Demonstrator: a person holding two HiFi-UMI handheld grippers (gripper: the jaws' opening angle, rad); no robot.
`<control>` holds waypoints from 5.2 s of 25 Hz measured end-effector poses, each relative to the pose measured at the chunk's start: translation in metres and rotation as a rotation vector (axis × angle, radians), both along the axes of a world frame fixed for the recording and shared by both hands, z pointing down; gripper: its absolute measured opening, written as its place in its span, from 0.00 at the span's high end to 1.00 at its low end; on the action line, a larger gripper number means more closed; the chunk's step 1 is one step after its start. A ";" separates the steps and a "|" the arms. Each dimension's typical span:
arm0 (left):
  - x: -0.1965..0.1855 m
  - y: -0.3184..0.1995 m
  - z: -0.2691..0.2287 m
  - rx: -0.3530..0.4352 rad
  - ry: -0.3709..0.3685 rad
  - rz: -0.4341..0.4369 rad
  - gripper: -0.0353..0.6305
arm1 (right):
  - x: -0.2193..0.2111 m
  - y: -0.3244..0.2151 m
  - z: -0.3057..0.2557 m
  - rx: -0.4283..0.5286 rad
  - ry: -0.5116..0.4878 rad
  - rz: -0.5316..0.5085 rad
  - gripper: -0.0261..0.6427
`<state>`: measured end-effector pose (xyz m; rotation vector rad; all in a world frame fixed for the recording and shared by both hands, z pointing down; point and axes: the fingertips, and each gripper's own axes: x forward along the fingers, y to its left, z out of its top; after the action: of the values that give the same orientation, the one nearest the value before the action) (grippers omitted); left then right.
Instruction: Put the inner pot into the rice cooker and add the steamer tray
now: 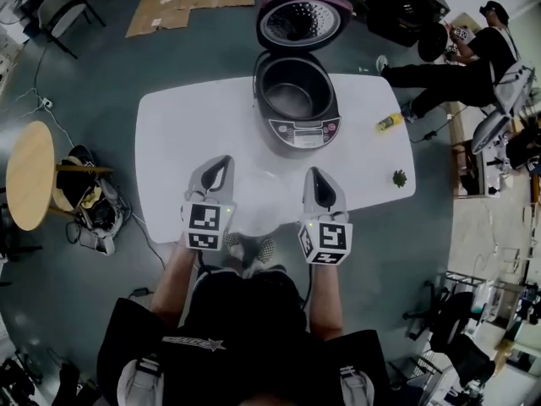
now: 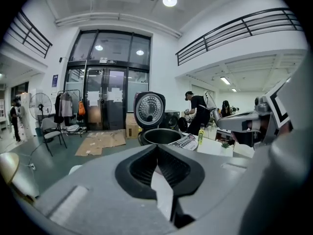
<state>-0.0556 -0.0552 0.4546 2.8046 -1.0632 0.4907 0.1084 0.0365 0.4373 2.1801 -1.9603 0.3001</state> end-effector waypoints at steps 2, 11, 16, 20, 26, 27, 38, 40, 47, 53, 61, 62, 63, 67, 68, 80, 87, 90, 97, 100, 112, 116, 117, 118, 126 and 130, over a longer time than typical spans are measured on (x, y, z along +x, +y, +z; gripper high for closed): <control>-0.005 0.007 0.008 -0.018 -0.008 -0.021 0.93 | -0.001 0.001 0.009 -0.016 -0.011 -0.019 0.95; -0.023 0.030 0.056 -0.112 -0.013 -0.116 0.92 | -0.014 0.011 0.064 -0.103 -0.064 -0.093 0.95; -0.023 0.044 0.090 -0.195 -0.038 -0.103 0.68 | -0.021 0.020 0.099 -0.174 -0.114 -0.113 0.79; -0.030 0.057 0.122 -0.262 -0.080 -0.103 0.61 | -0.031 0.028 0.131 -0.252 -0.161 -0.141 0.67; -0.039 0.072 0.162 -0.355 -0.107 -0.124 0.56 | -0.034 0.042 0.179 -0.346 -0.194 -0.138 0.64; -0.041 0.074 0.168 -0.368 -0.113 -0.128 0.56 | -0.035 0.044 0.186 -0.359 -0.198 -0.137 0.64; -0.059 0.093 0.228 -0.478 -0.178 -0.165 0.56 | -0.037 0.058 0.248 -0.473 -0.229 -0.123 0.64; -0.061 0.096 0.240 -0.498 -0.190 -0.174 0.56 | -0.036 0.060 0.258 -0.491 -0.237 -0.120 0.64; -0.063 0.103 0.263 -0.531 -0.220 -0.188 0.56 | -0.036 0.066 0.283 -0.535 -0.264 -0.131 0.64; -0.062 0.104 0.270 -0.539 -0.229 -0.191 0.58 | -0.038 0.066 0.291 -0.549 -0.282 -0.149 0.64; -0.067 0.102 0.274 -0.515 -0.262 -0.214 0.76 | -0.035 0.068 0.291 -0.557 -0.273 -0.144 0.81; -0.068 0.102 0.273 -0.516 -0.263 -0.217 0.77 | -0.035 0.068 0.291 -0.557 -0.269 -0.144 0.81; -0.068 0.102 0.273 -0.520 -0.265 -0.219 0.78 | -0.035 0.068 0.291 -0.556 -0.268 -0.145 0.81; -0.067 0.101 0.274 -0.518 -0.263 -0.224 0.78 | -0.034 0.067 0.291 -0.556 -0.265 -0.149 0.81; -0.066 0.100 0.273 -0.511 -0.263 -0.226 0.78 | -0.034 0.067 0.290 -0.555 -0.264 -0.149 0.81; -0.057 0.080 0.228 -0.425 -0.236 -0.223 0.79 | -0.025 0.051 0.243 -0.459 -0.223 -0.144 0.81; -0.047 0.071 0.181 -0.350 -0.211 -0.220 0.79 | -0.016 0.043 0.200 -0.382 -0.189 -0.145 0.81; -0.045 0.068 0.161 -0.315 -0.184 -0.220 0.79 | -0.014 0.039 0.178 -0.344 -0.171 -0.148 0.81; -0.038 0.051 0.104 -0.228 -0.127 -0.223 0.79 | -0.008 0.025 0.124 -0.246 -0.135 -0.138 0.81; -0.034 0.043 0.085 -0.194 -0.108 -0.221 0.80 | -0.004 0.020 0.102 -0.209 -0.121 -0.127 0.81; -0.010 0.009 0.011 -0.053 -0.041 -0.111 0.80 | 0.013 0.003 0.030 -0.070 -0.072 -0.014 0.82; 0.000 -0.002 -0.004 -0.025 -0.018 -0.057 0.80 | 0.019 -0.001 0.015 -0.038 -0.054 0.037 0.83; 0.003 -0.004 -0.007 -0.016 -0.013 -0.043 0.80 | 0.021 -0.001 0.012 -0.031 -0.050 0.051 0.83; 0.007 -0.006 -0.010 -0.007 -0.008 -0.030 0.80 | 0.024 0.000 0.009 -0.025 -0.046 0.063 0.83; 0.036 -0.021 -0.024 0.018 0.024 0.044 0.79 | 0.045 -0.002 -0.013 0.023 -0.014 0.141 0.84; 0.054 -0.024 -0.027 0.020 0.035 0.063 0.79 | 0.062 -0.004 -0.015 0.025 -0.005 0.158 0.84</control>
<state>-0.0014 -0.0790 0.4280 2.8606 -0.9814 0.4373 0.1705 0.0330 0.4223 2.3568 -1.8068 0.3064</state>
